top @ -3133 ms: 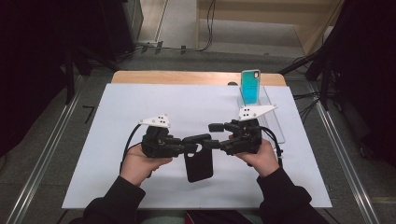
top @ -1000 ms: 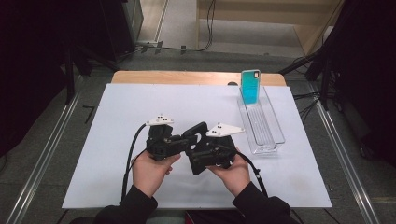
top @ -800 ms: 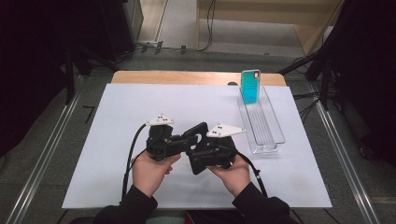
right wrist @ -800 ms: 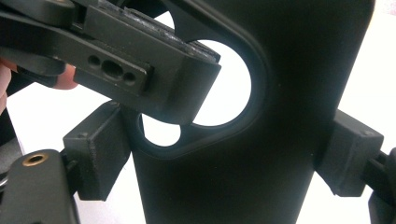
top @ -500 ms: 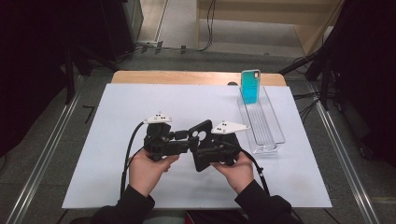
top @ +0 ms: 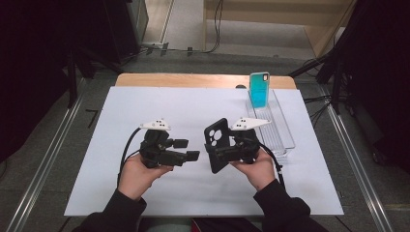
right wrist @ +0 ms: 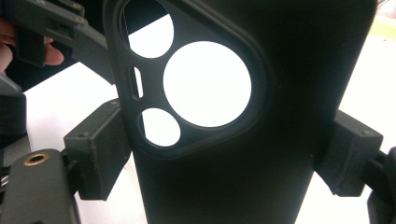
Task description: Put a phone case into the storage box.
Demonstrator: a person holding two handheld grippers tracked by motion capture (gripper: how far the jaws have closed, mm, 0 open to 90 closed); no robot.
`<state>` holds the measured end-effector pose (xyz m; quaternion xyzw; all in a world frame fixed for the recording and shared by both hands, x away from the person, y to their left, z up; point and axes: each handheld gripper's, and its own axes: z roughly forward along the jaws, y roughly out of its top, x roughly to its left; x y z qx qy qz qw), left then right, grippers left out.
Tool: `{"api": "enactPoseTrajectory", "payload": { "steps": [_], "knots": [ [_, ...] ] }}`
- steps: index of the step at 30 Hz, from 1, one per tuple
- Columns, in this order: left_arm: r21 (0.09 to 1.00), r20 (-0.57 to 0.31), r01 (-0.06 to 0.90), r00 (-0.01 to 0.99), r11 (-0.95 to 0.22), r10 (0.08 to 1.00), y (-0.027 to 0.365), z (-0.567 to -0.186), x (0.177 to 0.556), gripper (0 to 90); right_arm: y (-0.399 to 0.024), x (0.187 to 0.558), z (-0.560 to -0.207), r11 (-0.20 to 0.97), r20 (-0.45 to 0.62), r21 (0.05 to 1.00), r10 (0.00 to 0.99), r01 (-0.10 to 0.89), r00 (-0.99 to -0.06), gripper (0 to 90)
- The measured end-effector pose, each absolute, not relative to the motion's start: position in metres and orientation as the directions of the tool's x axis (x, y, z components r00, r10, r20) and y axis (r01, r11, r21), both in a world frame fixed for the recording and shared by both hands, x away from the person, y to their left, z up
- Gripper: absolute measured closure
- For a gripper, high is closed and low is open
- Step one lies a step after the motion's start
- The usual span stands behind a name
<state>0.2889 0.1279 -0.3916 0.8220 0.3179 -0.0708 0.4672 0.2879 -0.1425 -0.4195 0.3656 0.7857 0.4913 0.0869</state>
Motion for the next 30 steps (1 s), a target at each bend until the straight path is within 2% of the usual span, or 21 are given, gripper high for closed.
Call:
{"api": "enactPoseTrajectory", "payload": {
  "steps": [12, 16, 20, 30],
  "knots": [
    [0.718, -0.330, 0.509, 0.850, -0.475, 0.412, 0.151, -0.418, 0.287, 30.6, -0.159, 0.294, -0.409, 0.264, 0.247, 0.832, 0.611, 0.487, -0.752, 13.7],
    [0.711, -0.349, 0.522, 0.844, -0.471, 0.408, 0.160, -0.424, 0.285, 30.6, -0.165, 0.296, -0.405, 0.261, 0.251, 0.831, 0.613, 0.492, -0.749, 13.7],
    [0.703, -0.318, 0.516, 0.844, -0.490, 0.432, 0.168, -0.429, 0.283, 30.6, -0.173, 0.299, -0.400, 0.235, 0.272, 0.829, 0.624, 0.508, -0.732, 13.8],
    [0.676, -0.310, 0.539, 0.826, -0.502, 0.471, 0.182, -0.443, 0.275, 30.6, -0.196, 0.308, -0.383, 0.190, 0.268, 0.838, 0.672, 0.511, -0.690, 13.8]
  ]
}}
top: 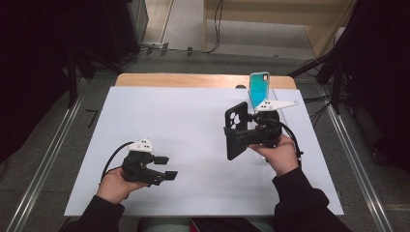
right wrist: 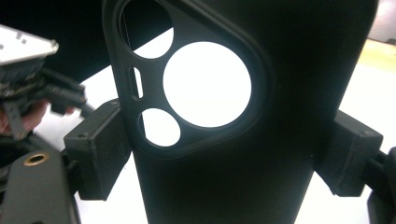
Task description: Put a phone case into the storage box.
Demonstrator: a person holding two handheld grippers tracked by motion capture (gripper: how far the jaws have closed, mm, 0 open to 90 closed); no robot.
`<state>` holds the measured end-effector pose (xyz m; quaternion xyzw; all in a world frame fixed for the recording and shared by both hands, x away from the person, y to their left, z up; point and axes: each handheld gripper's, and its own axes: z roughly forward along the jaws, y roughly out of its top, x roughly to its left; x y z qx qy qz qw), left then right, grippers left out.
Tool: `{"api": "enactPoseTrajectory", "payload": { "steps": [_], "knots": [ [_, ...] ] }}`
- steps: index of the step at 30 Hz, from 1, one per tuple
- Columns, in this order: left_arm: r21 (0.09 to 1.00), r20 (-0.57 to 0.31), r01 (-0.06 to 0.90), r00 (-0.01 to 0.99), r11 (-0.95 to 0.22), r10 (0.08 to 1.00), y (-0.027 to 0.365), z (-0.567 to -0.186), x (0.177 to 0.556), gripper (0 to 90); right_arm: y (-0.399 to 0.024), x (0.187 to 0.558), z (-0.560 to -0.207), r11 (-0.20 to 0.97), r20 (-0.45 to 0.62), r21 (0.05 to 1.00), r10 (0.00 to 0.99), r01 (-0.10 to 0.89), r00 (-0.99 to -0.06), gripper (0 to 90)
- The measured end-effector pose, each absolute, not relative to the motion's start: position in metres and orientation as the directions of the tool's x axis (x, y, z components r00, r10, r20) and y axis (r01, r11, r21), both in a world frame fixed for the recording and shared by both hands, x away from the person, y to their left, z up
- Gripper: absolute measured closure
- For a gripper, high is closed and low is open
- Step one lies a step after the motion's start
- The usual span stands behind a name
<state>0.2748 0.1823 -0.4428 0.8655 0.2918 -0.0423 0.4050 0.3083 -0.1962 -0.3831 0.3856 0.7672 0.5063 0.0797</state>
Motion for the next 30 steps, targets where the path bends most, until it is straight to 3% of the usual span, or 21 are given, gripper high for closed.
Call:
{"api": "enactPoseTrajectory", "payload": {
  "steps": [16, 30],
  "knots": [
    [0.668, -0.322, 0.582, 0.788, -0.464, 0.525, 0.194, -0.449, 0.267, 30.6, -0.243, 0.338, -0.366, 0.057, 0.258, 0.854, 0.816, 0.517, -0.517, 13.9],
    [0.657, -0.337, 0.591, 0.786, -0.468, 0.519, 0.194, -0.454, 0.268, 30.7, -0.282, 0.385, -0.376, -0.029, 0.223, 0.865, 0.917, 0.501, -0.332, 13.9]
  ]
}}
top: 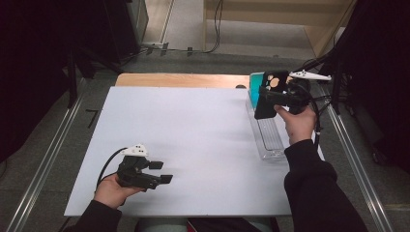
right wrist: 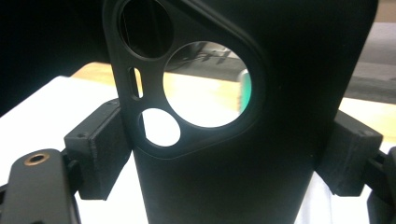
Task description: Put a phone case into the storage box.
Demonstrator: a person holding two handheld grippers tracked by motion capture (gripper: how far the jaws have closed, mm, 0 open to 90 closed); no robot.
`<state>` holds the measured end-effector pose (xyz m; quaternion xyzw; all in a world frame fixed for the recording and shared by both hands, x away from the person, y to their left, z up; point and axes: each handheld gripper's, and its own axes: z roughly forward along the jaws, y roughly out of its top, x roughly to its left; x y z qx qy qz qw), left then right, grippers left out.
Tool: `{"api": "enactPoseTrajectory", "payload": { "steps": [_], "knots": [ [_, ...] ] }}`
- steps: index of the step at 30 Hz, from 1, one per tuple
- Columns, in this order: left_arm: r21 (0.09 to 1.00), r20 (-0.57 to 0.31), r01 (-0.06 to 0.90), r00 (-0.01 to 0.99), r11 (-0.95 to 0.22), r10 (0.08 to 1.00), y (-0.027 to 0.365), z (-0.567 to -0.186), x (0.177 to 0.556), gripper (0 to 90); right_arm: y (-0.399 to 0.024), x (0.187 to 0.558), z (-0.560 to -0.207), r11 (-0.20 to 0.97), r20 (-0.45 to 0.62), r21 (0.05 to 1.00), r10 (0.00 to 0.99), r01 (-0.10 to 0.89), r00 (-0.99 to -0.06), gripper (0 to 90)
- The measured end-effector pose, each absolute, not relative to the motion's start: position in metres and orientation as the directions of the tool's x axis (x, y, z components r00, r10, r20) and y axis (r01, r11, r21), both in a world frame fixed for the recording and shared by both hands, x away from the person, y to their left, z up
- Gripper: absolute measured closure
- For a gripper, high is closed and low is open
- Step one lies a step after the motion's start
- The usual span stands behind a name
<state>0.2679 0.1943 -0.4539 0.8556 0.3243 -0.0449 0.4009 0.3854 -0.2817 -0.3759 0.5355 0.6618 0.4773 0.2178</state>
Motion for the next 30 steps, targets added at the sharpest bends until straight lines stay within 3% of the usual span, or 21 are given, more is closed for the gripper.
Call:
{"api": "enactPoseTrajectory", "payload": {
  "steps": [12, 30],
  "knots": [
    [0.652, -0.341, 0.591, 0.789, -0.476, 0.511, 0.192, -0.456, 0.267, 30.6, -0.288, 0.430, -0.408, -0.053, 0.204, 0.846, 0.952, 0.531, -0.230, 13.8],
    [0.643, -0.352, 0.592, 0.792, -0.486, 0.499, 0.189, -0.459, 0.270, 30.7, -0.281, 0.475, -0.457, -0.036, 0.194, 0.797, 0.961, 0.603, -0.199, 12.8]
  ]
}}
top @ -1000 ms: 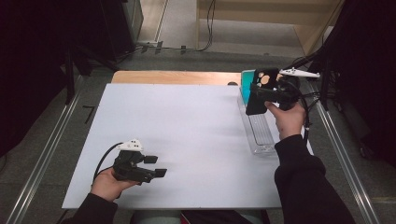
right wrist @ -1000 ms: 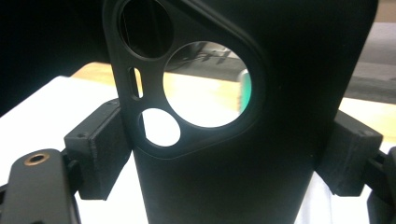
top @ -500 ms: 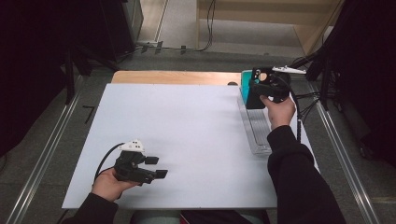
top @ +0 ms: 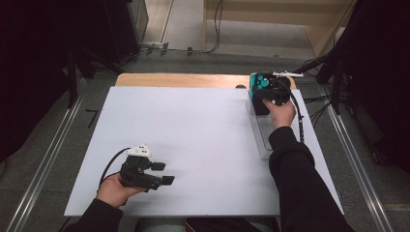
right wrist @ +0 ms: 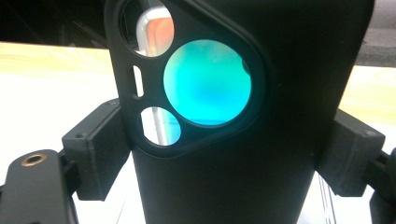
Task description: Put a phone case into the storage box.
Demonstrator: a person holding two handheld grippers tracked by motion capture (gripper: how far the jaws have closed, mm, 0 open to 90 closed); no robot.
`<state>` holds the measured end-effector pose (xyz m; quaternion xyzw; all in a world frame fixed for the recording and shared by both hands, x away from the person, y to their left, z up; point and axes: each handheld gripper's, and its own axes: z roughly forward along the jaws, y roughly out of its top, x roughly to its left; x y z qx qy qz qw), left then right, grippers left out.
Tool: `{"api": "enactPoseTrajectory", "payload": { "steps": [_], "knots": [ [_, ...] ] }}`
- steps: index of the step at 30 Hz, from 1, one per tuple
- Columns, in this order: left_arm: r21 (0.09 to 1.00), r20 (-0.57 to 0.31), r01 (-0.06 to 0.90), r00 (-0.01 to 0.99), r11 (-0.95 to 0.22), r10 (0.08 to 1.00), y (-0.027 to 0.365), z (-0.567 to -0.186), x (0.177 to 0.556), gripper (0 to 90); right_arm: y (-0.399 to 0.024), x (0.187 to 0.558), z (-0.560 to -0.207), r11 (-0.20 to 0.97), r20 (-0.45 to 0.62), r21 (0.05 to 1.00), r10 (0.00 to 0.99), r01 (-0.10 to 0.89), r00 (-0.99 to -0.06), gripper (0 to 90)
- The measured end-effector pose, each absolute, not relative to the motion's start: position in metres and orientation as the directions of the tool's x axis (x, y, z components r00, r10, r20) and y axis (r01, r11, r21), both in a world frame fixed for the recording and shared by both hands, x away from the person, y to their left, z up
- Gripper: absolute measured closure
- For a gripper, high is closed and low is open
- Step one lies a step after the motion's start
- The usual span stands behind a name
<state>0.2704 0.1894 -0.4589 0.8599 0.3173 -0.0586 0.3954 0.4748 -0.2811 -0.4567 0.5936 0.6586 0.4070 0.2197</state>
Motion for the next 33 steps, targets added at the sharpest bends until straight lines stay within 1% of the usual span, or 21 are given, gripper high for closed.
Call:
{"api": "enactPoseTrajectory", "payload": {
  "steps": [4, 7, 8, 10, 15, 19, 20, 24, 27, 30, 33],
  "knots": [
    [0.641, -0.354, 0.594, 0.791, -0.486, 0.499, 0.188, -0.459, 0.271, 30.7, -0.277, 0.479, -0.458, -0.032, 0.181, 0.795, 0.966, 0.606, -0.187, 12.2],
    [0.641, -0.357, 0.594, 0.792, -0.486, 0.496, 0.188, -0.459, 0.271, 30.7, -0.275, 0.480, -0.458, -0.046, 0.200, 0.786, 0.962, 0.616, -0.184, 8.7],
    [0.642, -0.358, 0.594, 0.791, -0.485, 0.495, 0.188, -0.459, 0.271, 30.7, -0.275, 0.481, -0.458, -0.049, 0.204, 0.781, 0.962, 0.622, -0.180, 7.1],
    [0.643, -0.357, 0.593, 0.792, -0.485, 0.496, 0.188, -0.459, 0.271, 30.7, -0.276, 0.482, -0.459, -0.054, 0.215, 0.776, 0.959, 0.629, -0.183, 0.0],
    [0.644, -0.362, 0.597, 0.788, -0.478, 0.497, 0.189, -0.459, 0.272, 30.7, -0.277, 0.478, -0.452, -0.060, 0.220, 0.769, 0.959, 0.636, -0.176, 0.0],
    [0.641, -0.370, 0.605, 0.783, -0.473, 0.500, 0.189, -0.458, 0.273, 30.7, -0.276, 0.467, -0.438, -0.036, 0.198, 0.770, 0.963, 0.638, -0.185, 0.0],
    [0.641, -0.370, 0.605, 0.783, -0.473, 0.500, 0.189, -0.458, 0.273, 30.7, -0.275, 0.464, -0.434, -0.040, 0.208, 0.765, 0.960, 0.643, -0.188, 0.0],
    [0.637, -0.377, 0.613, 0.777, -0.468, 0.505, 0.189, -0.457, 0.273, 30.6, -0.270, 0.450, -0.425, -0.003, 0.228, 0.756, 0.939, 0.655, -0.259, 0.0],
    [0.636, -0.376, 0.615, 0.775, -0.467, 0.508, 0.189, -0.456, 0.274, 30.6, -0.264, 0.441, -0.421, 0.022, 0.231, 0.748, 0.928, 0.663, -0.292, 0.2],
    [0.638, -0.379, 0.617, 0.772, -0.460, 0.510, 0.189, -0.455, 0.274, 30.6, -0.256, 0.428, -0.418, 0.050, 0.253, 0.744, 0.902, 0.667, -0.350, 9.9],
    [0.640, -0.379, 0.619, 0.770, -0.456, 0.512, 0.190, -0.454, 0.275, 30.6, -0.250, 0.416, -0.415, 0.080, 0.264, 0.738, 0.879, 0.670, -0.396, 11.3]
  ]
}}
